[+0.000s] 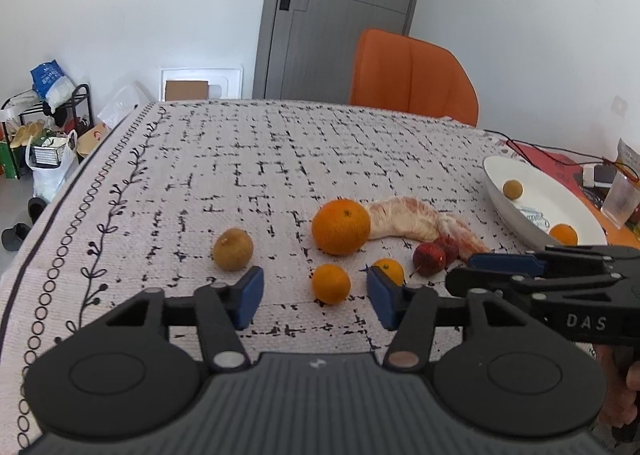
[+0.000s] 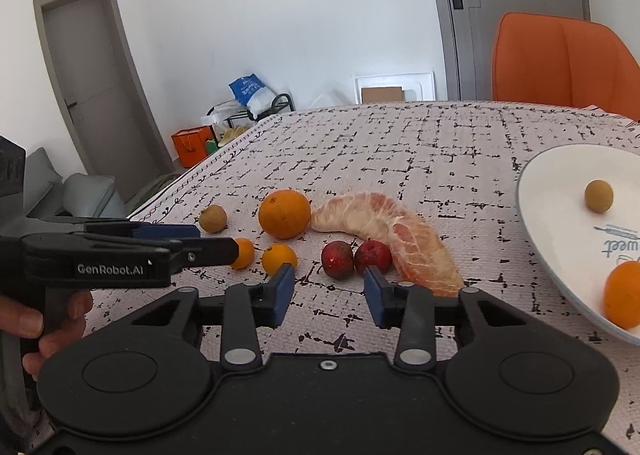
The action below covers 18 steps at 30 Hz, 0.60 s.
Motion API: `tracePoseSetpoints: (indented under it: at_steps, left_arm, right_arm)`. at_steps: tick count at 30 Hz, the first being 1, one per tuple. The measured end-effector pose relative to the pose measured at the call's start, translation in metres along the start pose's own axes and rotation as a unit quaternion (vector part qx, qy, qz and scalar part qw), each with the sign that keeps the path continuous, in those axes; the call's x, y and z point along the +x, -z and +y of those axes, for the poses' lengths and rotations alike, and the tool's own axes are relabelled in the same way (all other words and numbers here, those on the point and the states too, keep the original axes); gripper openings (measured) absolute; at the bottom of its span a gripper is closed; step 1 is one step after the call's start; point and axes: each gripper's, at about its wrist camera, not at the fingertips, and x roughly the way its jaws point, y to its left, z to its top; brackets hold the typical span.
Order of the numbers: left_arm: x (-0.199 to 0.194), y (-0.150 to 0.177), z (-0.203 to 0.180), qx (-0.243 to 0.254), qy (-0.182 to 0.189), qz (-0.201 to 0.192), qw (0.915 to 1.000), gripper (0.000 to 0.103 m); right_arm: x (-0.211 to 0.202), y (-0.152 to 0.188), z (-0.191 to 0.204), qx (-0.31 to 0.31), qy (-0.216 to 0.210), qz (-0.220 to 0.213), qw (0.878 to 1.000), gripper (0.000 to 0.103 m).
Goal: Organize fruits
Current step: 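Grasp a small mandarin with the left tool while the right tool grasps a red plum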
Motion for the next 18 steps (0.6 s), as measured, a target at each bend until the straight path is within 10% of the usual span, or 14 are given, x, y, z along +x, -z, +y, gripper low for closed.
tracePoseSetpoints:
  at_steps: [18]
  left_arm:
    - [0.018, 0.000, 0.002, -0.007, 0.004, 0.011, 0.9999, 0.020]
  right_arm:
    - [0.025, -0.006, 0.001, 0.004, 0.006, 0.017, 1.000, 0.035]
